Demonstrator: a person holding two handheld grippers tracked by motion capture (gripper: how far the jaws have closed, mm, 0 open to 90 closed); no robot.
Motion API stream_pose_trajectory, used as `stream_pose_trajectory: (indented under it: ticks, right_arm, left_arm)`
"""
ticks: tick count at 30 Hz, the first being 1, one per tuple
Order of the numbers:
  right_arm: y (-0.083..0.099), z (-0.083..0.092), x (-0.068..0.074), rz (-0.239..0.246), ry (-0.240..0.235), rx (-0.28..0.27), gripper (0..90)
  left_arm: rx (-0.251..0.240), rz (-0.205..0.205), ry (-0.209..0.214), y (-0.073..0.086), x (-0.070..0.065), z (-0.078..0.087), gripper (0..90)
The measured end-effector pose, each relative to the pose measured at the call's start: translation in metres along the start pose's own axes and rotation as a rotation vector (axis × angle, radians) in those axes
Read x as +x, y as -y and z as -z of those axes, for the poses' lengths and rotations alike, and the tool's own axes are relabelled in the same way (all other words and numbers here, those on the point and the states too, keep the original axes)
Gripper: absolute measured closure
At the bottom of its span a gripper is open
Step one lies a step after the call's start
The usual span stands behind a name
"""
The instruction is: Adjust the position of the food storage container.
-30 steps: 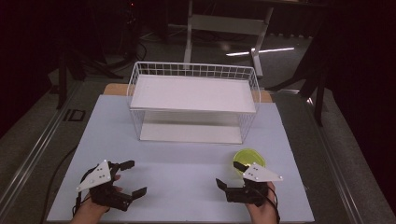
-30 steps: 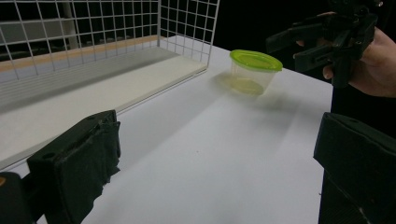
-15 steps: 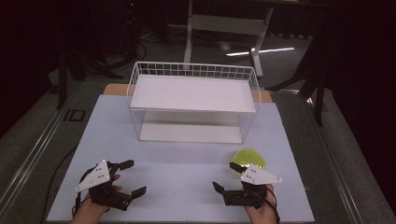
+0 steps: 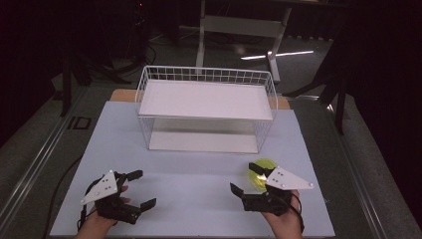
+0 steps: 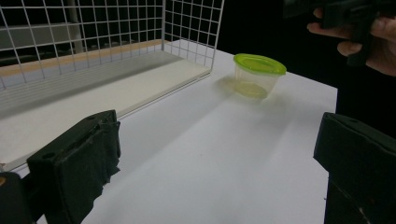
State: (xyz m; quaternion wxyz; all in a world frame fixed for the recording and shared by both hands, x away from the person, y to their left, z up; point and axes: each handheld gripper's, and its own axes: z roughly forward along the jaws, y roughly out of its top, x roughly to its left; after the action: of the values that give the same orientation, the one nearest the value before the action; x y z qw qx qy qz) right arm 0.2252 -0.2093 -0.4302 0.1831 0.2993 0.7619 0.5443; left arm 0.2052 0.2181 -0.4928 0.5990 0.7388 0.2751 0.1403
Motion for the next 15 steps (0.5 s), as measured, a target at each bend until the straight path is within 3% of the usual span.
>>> stream_pose_trajectory:
  ticks: [4, 8, 15]
  right_arm:
    - [-0.005, 0.002, -0.015, -0.026, 0.019, 0.001, 15.0]
    - [-0.008, 0.005, -0.031, -0.021, 0.069, 0.005, 17.9]
    - [-0.004, 0.014, -0.059, -0.026, 0.160, 0.033, 32.4]
  left_arm:
    - [0.004, -0.002, 0.004, 0.001, 0.000, -0.002, 1.4]
    - [0.006, -0.006, 0.007, 0.001, -0.001, -0.003, 1.4]
    - [0.004, -0.002, 0.006, 0.001, -0.001, -0.003, 1.4]
